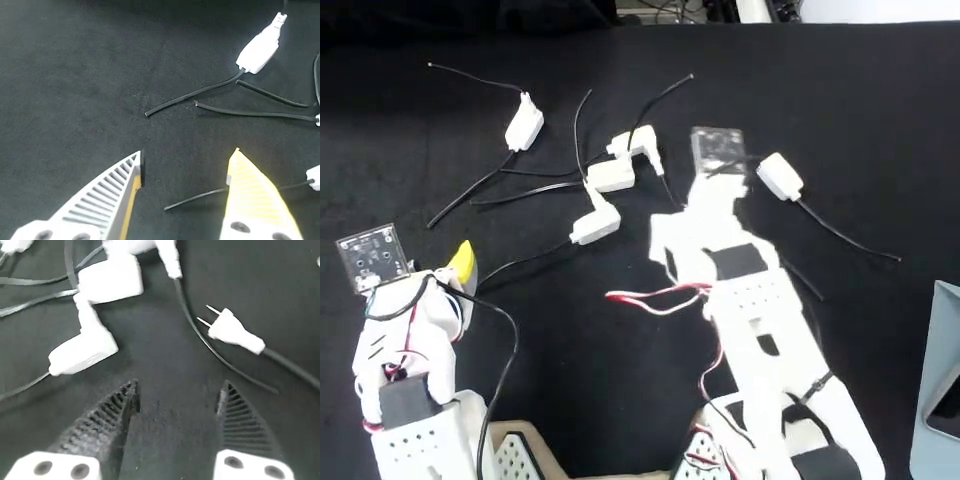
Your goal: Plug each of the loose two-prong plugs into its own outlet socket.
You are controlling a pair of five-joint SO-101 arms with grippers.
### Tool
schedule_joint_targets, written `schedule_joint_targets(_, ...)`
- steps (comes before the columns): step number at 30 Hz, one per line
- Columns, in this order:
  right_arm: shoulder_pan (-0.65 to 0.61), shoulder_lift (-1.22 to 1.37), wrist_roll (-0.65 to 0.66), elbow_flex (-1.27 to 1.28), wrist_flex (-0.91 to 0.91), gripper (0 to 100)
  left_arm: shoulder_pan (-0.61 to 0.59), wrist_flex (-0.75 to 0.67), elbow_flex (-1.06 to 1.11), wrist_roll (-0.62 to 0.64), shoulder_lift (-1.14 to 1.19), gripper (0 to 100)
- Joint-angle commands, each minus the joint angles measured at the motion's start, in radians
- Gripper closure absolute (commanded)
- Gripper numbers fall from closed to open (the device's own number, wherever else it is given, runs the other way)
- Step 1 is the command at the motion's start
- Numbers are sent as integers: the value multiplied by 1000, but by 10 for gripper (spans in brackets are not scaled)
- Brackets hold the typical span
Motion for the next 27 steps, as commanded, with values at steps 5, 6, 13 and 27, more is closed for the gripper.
schedule_joint_targets(5,126,179,-219,-182,20,740,15,-97,41,0,-8,726)
schedule_joint_targets(6,140,217,-239,-209,20,740,15,-97,41,0,-8,726)
schedule_joint_targets(13,167,490,-405,-381,21,740,16,-98,44,0,-8,726)
schedule_joint_targets(27,170,719,-577,-533,21,740,16,-98,44,0,-8,726)
